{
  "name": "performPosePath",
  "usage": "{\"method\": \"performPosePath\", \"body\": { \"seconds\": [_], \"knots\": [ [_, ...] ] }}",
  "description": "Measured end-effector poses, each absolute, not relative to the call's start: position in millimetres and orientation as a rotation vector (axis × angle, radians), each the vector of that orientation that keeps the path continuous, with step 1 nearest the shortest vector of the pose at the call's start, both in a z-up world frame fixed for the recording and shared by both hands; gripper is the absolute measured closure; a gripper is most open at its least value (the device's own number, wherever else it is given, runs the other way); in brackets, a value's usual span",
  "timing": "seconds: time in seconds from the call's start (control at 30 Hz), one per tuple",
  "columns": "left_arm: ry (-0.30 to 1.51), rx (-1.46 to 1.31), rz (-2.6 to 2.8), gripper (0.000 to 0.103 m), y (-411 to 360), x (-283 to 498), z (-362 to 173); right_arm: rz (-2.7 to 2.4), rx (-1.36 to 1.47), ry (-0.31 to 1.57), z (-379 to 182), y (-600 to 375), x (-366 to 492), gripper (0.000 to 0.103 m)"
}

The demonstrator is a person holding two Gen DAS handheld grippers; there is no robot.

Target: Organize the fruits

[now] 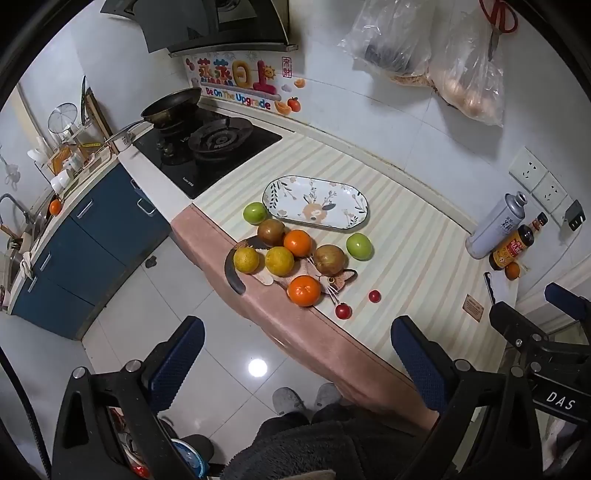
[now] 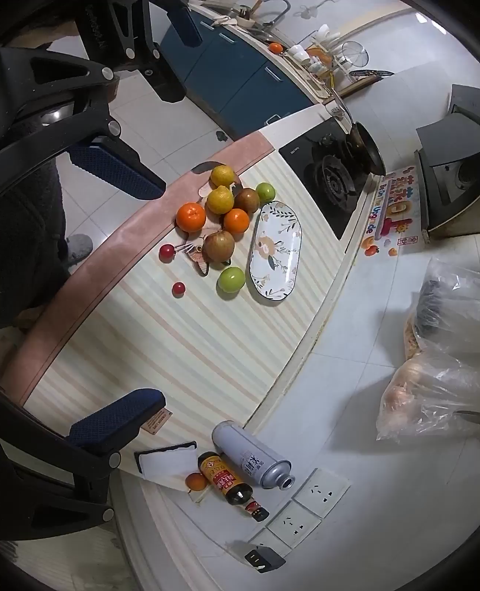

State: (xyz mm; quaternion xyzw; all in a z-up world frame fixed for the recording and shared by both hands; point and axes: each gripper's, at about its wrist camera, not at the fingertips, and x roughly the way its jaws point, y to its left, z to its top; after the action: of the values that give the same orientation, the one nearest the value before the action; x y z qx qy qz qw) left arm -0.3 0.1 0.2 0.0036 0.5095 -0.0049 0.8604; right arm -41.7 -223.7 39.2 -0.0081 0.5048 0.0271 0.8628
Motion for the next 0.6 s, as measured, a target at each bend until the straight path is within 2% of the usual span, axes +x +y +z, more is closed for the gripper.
{"method": "performPosePath", "body": {
  "seconds": [0.6],
  "knots": [
    [1.081, 0.002, -0.017, 0.000, 2.1, -3.7, 2.7, 0.056, -0.017, 1.051, 41.0, -224.7, -47.4, 0.000]
  ]
}}
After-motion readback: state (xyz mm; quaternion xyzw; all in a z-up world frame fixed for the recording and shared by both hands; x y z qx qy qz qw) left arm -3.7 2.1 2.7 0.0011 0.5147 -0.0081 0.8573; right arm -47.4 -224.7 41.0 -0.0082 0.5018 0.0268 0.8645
